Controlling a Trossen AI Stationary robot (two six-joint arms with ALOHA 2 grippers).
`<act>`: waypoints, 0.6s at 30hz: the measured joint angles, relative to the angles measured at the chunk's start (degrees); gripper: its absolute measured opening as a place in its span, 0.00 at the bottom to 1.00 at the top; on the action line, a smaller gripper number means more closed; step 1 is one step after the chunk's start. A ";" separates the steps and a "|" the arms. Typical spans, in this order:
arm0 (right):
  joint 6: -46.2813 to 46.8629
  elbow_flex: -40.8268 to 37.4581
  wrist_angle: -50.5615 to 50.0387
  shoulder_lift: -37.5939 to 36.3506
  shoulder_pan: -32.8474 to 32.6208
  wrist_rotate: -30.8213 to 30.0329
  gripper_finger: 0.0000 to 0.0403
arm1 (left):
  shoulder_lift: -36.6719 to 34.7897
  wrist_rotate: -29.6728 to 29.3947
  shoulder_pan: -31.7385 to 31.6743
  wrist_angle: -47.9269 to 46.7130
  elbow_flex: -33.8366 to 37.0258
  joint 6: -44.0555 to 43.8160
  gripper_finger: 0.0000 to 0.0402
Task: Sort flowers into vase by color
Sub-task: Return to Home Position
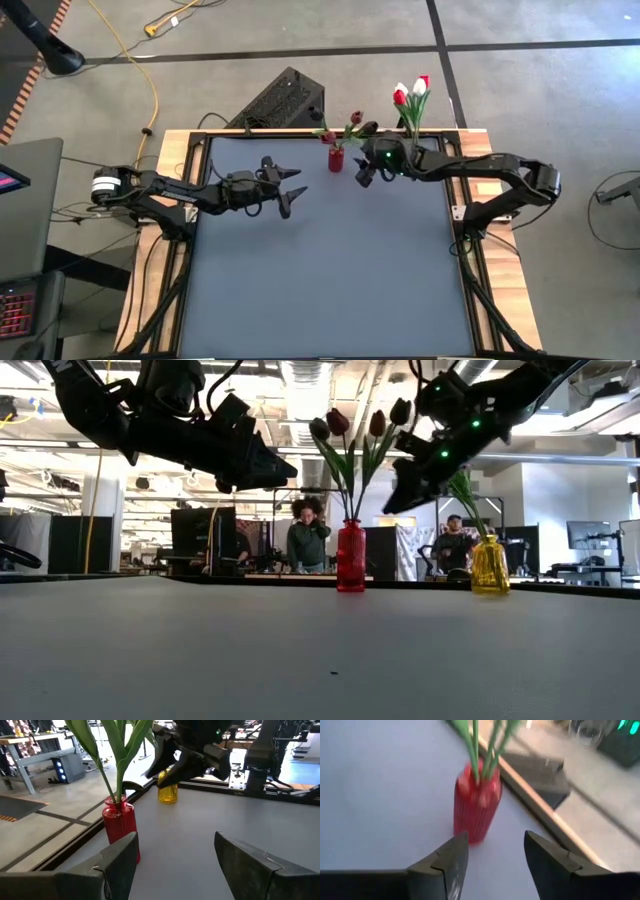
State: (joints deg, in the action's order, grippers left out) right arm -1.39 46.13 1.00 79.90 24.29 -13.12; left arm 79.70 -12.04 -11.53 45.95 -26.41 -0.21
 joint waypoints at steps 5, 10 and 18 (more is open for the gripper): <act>6.40 0.00 -13.55 -5.22 -1.00 2.28 0.57 | 0.00 2.48 0.00 0.15 0.00 -0.02 0.63; 13.58 0.00 -25.21 -11.29 -3.96 6.77 0.56 | 0.00 3.11 0.02 -0.35 -0.89 -0.61 0.63; 19.41 -0.03 -30.31 -18.19 -16.17 8.70 0.56 | -0.79 15.95 0.72 -0.48 -4.27 -5.21 0.63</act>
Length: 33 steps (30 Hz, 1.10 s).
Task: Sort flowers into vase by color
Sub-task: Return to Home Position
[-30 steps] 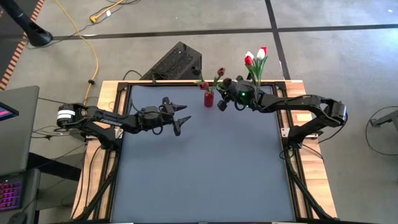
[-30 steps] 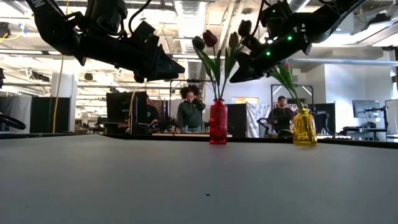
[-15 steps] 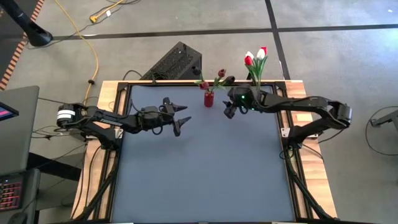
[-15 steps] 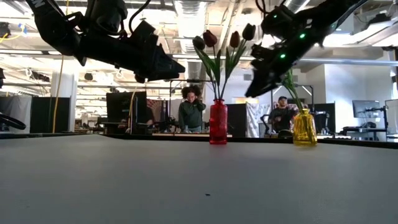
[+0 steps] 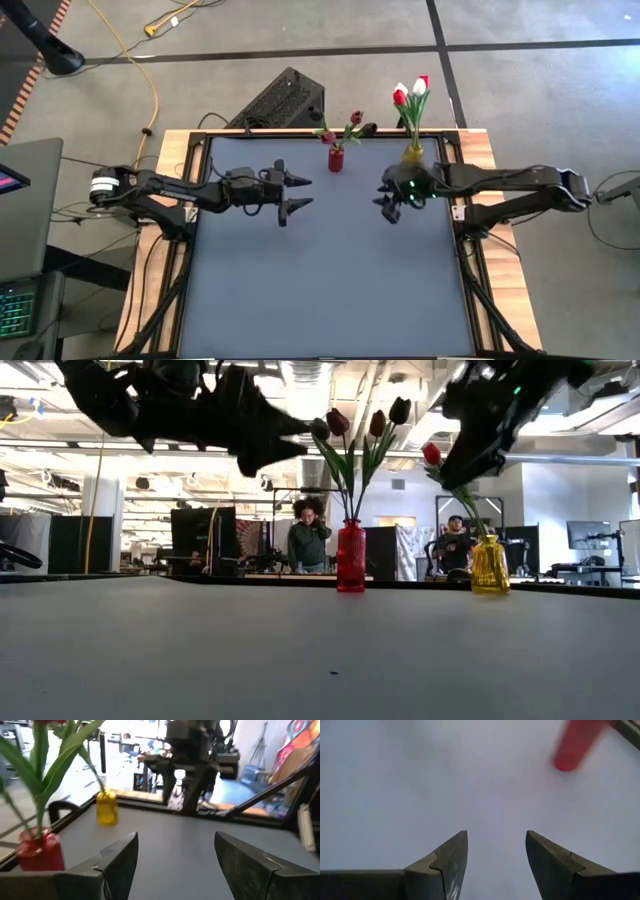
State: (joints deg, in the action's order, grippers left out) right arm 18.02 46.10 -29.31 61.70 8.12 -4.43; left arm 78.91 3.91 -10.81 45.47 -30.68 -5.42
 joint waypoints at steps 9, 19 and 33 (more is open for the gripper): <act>-0.12 -9.32 8.37 -9.94 -17.51 -16.06 0.56 | -13.01 -3.09 4.18 -15.67 -1.41 -3.86 0.63; -10.17 -24.06 31.17 -18.22 -19.79 -14.96 0.56 | -24.26 -14.46 16.76 -21.66 5.15 -1.29 0.63; -12.03 -35.48 35.52 -32.31 -10.57 -5.99 0.56 | -30.83 -21.32 17.81 5.48 24.81 0.20 0.63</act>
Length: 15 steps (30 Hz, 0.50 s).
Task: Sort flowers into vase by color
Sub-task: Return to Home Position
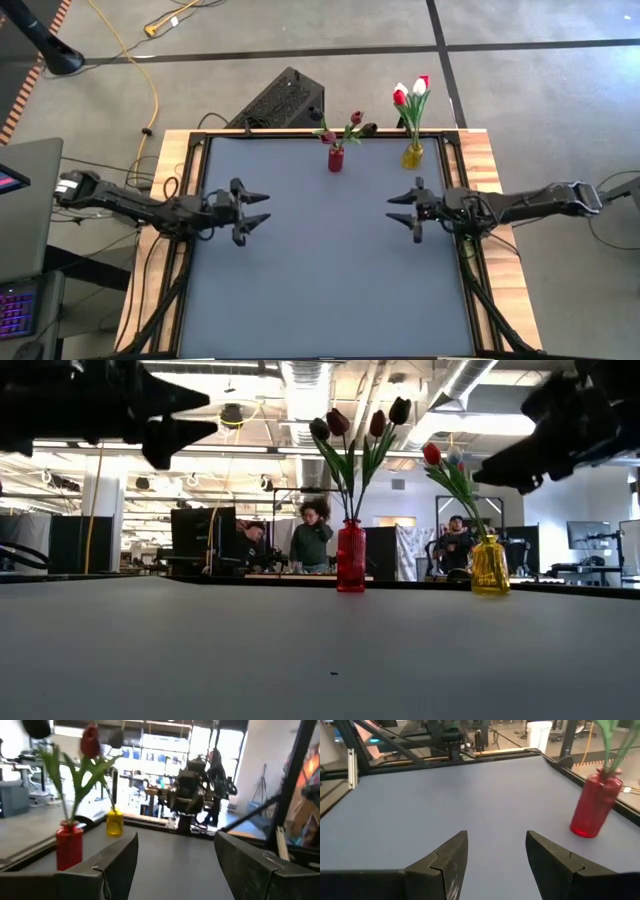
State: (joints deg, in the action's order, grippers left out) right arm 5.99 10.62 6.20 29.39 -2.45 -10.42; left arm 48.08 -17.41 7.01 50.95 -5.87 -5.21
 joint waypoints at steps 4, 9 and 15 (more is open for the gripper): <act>1.14 -2.49 -0.38 -5.02 1.71 0.07 0.56 | -1.27 3.43 -2.42 4.27 3.72 -1.53 0.63; 0.93 -4.67 -1.26 -10.37 2.96 0.33 0.56 | -4.45 6.71 -5.27 3.47 5.24 -3.32 0.63; 0.13 -5.52 -7.30 -17.27 6.75 0.26 0.56 | -11.79 7.61 -8.69 -3.73 5.29 -1.97 0.63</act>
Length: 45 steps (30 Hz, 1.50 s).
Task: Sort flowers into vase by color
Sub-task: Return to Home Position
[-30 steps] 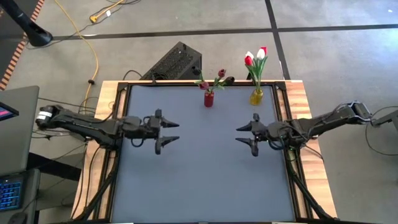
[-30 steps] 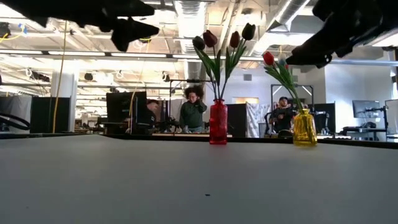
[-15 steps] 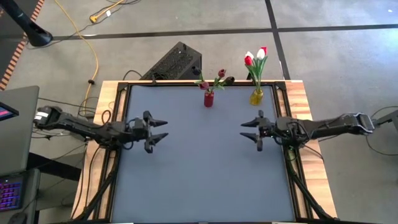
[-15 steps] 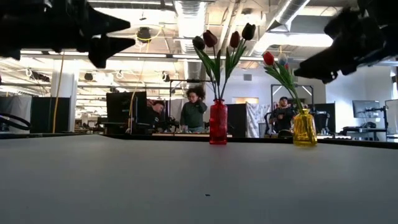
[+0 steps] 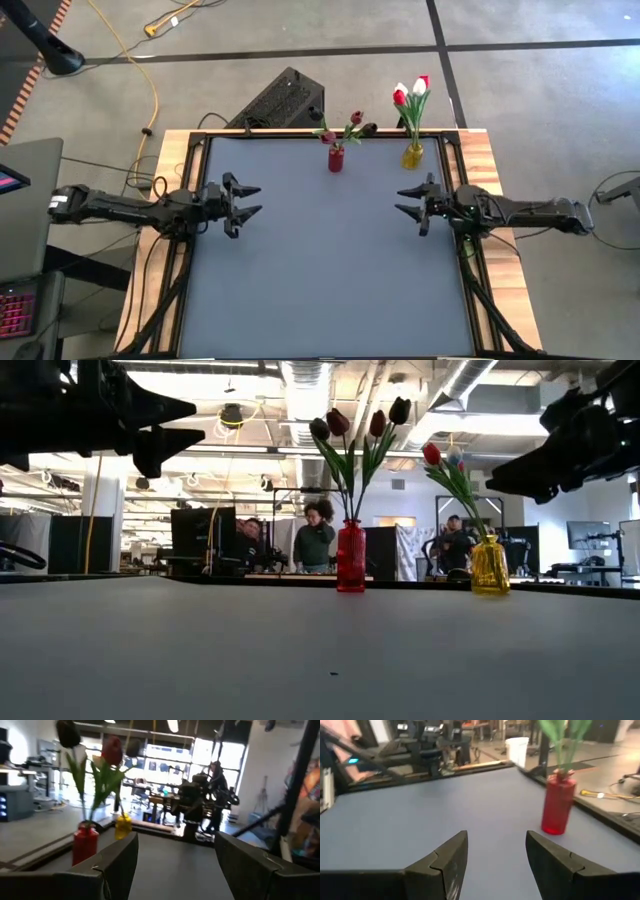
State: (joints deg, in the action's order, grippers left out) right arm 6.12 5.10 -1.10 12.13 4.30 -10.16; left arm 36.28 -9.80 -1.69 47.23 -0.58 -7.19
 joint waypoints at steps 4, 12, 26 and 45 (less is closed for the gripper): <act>-0.61 0.02 -2.74 -3.79 2.53 0.32 0.56 | -3.51 0.12 -2.20 -4.28 0.02 -1.07 0.63; -1.23 -2.55 -1.05 -7.68 6.82 2.21 0.56 | -4.14 0.73 -4.55 -7.04 0.04 -1.28 0.63; -1.60 -4.66 3.09 -7.28 8.78 5.76 0.56 | -4.03 4.83 -5.54 -8.66 0.11 -3.09 0.63; -0.14 -4.74 3.09 -7.22 8.78 5.47 0.56 | -4.06 6.14 -5.51 -14.38 0.19 -3.00 0.63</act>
State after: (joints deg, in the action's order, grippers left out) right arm 5.98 0.36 2.00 4.91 13.08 -4.69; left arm 32.23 -3.66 -7.20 32.85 -0.39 -10.19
